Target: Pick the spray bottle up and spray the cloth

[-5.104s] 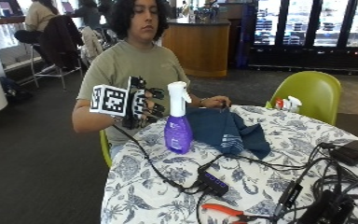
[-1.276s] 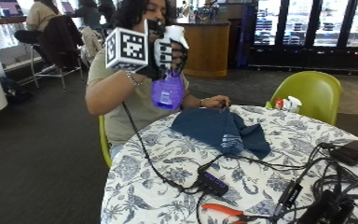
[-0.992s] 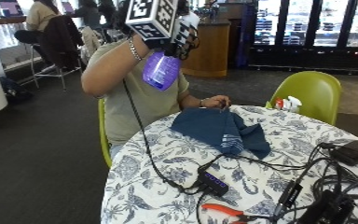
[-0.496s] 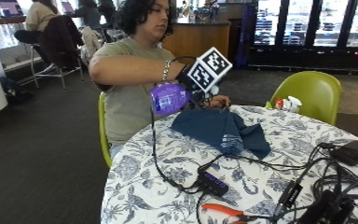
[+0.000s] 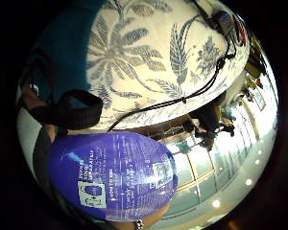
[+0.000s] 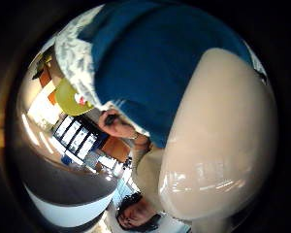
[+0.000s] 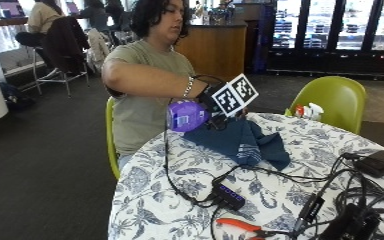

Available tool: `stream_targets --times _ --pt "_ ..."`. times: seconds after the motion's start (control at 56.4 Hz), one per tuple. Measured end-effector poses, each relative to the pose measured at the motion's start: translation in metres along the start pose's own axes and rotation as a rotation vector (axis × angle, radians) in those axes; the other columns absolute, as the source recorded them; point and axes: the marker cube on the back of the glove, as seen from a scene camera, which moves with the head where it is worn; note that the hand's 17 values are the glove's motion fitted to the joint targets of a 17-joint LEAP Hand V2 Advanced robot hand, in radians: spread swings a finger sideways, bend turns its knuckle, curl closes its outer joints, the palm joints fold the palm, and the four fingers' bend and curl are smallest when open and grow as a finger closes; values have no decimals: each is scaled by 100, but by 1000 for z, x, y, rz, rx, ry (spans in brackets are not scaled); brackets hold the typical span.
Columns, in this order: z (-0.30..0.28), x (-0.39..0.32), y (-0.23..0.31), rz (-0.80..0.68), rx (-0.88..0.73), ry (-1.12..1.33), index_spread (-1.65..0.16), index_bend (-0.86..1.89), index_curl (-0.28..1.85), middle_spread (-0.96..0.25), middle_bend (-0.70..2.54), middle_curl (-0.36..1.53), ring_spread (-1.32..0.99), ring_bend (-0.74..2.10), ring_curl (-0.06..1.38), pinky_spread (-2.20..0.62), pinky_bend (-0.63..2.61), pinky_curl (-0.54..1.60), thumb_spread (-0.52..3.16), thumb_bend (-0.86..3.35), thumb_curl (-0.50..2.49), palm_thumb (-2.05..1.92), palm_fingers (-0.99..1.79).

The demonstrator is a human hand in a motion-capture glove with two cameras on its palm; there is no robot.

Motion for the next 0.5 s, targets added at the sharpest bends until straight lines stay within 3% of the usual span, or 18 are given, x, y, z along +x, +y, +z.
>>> stream_targets --times 0.213,0.39,0.496 --pt "-74 -56 26 -263 269 -211 -25 26 57 -14 52 54 -14 57 48 -23 46 43 35 -3 76 99 131" --pt "-117 -113 36 -596 475 -481 -26 25 58 -14 52 54 -13 57 48 -23 46 43 36 -3 77 99 131" --pt "-116 -149 33 -827 502 -684 -26 25 58 -14 52 54 -13 56 48 -23 46 43 36 -3 77 98 131"
